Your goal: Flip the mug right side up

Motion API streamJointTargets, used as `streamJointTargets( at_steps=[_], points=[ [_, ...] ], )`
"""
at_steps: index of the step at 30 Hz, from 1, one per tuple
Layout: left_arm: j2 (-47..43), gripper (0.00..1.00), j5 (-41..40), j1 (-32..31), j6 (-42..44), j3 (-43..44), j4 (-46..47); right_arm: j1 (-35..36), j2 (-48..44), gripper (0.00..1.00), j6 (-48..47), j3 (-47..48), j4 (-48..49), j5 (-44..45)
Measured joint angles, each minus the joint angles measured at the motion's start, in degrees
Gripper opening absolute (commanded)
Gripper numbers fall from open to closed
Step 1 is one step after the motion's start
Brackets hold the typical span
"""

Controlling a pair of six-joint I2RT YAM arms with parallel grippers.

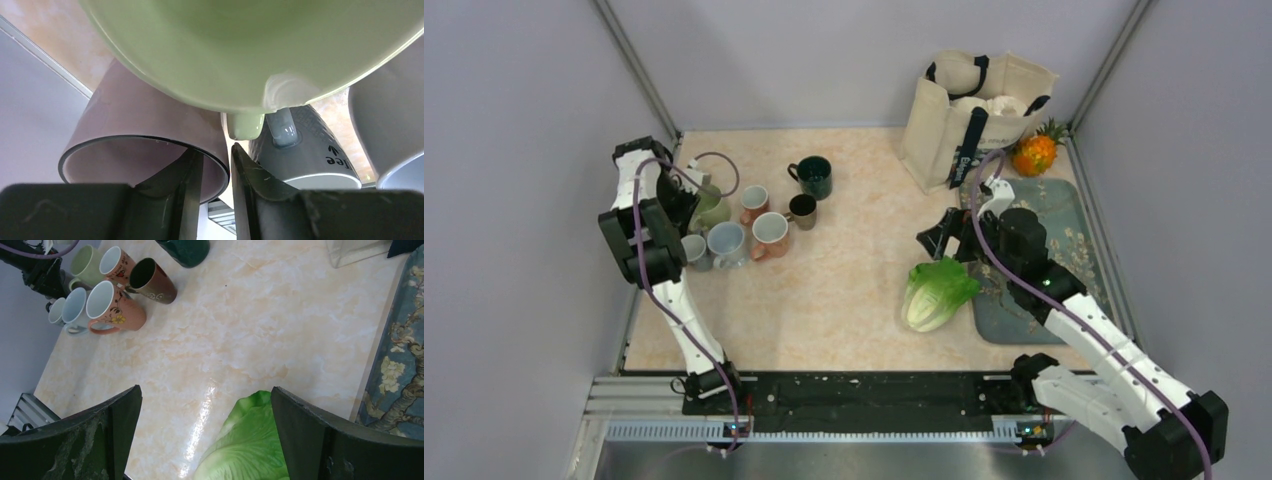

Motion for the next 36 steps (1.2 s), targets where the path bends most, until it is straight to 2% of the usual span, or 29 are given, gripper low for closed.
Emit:
streamJointTargets(
  at_steps=[3,10,14,18,21,24,27,29,33,36],
  points=[
    [0.0,0.44,0.22,-0.2,-0.02,0.0,0.2,0.0,-0.92,0.99,-0.07,0.0,-0.22,0.39],
    [-1.38,0.45,1.4,-0.26,-0.26,0.55,0.26,0.0,-2.05,0.99,-0.5,0.0,-0.76,1.14],
    [-5.46,0.42,2.82,-0.33,-1.53,1.73,0.87,0.0,-2.25,0.99,-1.36,0.02,-2.01,2.86],
    [-13.53,0.42,6.4,-1.29,-4.61,1.75,2.23,0.0,-2.34,0.99,-3.67,0.02,-4.9,9.62],
    [-21.9,0.43,8.52,-5.42,-7.93,-0.44,5.73,0.0,-2.36,0.99,-6.36,-0.02,-6.64,18.73],
    [-32.83,0.46,8.92,-14.47,-11.91,-8.37,12.44,0.0,-2.89,0.99,-8.98,-0.94,-6.4,27.02],
    [-45.79,0.51,11.78,-24.3,-17.0,-22.53,22.6,0.0,-6.71,0.99,-11.45,-5.46,-4.02,32.5],
    [-53.57,0.53,13.4,-25.66,-20.59,-32.2,29.49,0.0,-10.91,0.98,-12.61,-10.08,-1.05,34.62],
    [-67.54,0.58,13.94,-24.52,-27.21,-51.69,43.58,0.0,-20.15,0.97,-14.34,-22.08,9.49,38.86],
    [-72.02,0.62,11.8,-24.59,-31.78,-60.63,51.76,0.0,-24.72,0.97,-16.09,-30.62,17.62,41.07]
  ],
)
